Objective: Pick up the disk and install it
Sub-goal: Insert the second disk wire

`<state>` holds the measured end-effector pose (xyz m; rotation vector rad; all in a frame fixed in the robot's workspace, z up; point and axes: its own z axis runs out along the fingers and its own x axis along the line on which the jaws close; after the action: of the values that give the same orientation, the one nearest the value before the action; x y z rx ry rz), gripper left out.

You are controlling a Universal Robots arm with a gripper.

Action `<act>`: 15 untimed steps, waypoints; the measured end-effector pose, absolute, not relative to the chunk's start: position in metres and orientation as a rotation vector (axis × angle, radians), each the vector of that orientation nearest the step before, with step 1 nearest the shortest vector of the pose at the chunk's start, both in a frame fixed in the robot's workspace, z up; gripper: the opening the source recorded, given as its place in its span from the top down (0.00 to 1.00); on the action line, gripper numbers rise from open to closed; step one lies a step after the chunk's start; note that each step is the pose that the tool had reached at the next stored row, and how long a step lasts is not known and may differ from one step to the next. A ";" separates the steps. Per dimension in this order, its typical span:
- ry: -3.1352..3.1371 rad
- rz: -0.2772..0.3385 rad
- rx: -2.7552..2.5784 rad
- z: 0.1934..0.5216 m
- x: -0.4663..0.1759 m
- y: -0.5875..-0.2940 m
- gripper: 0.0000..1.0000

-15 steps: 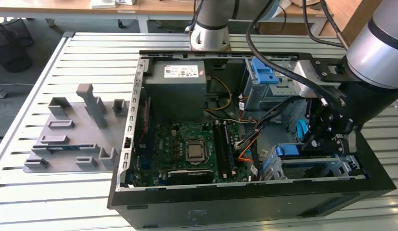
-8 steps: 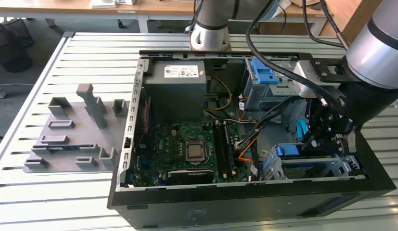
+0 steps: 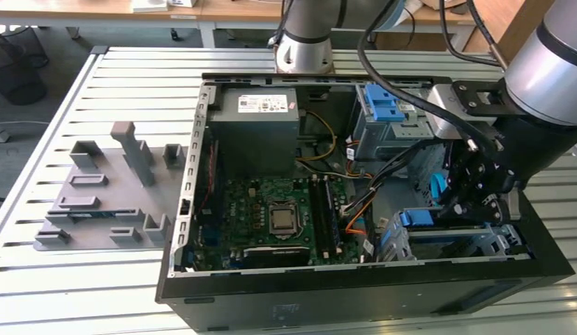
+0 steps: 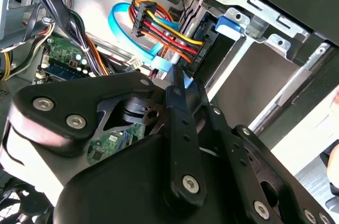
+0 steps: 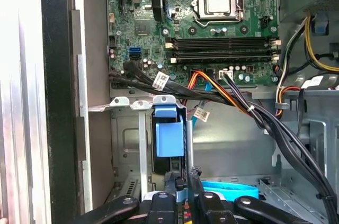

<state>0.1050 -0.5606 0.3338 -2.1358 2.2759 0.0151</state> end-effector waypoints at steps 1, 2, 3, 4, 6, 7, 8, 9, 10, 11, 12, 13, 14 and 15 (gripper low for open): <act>2.276 0.015 -2.136 0.335 0.105 -0.561 0.76; 2.276 0.015 -2.136 0.337 0.105 -0.561 0.76; 2.276 0.015 -2.136 0.337 0.105 -0.561 0.76; 2.276 0.015 -2.136 0.338 0.105 -0.561 0.76; 2.276 0.015 -2.136 0.340 0.105 -0.561 0.76; 2.276 0.015 -2.136 0.341 0.105 -0.561 0.76; 2.276 0.015 -2.136 0.341 0.105 -0.561 0.76; 2.276 0.015 -2.136 0.341 0.105 -0.561 0.76; 2.276 0.015 -2.136 0.341 0.105 -0.561 0.76; 2.276 0.015 -2.136 0.341 0.105 -0.561 0.77; 2.276 0.015 -2.136 0.341 0.105 -0.561 0.83; 2.276 0.015 -2.136 0.341 0.105 -0.561 0.83; 2.276 0.015 -2.136 0.341 0.105 -0.561 0.89; 2.276 0.015 -2.136 0.341 0.105 -0.561 0.89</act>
<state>0.1052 -0.5606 0.3408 -2.1358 2.2759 0.0151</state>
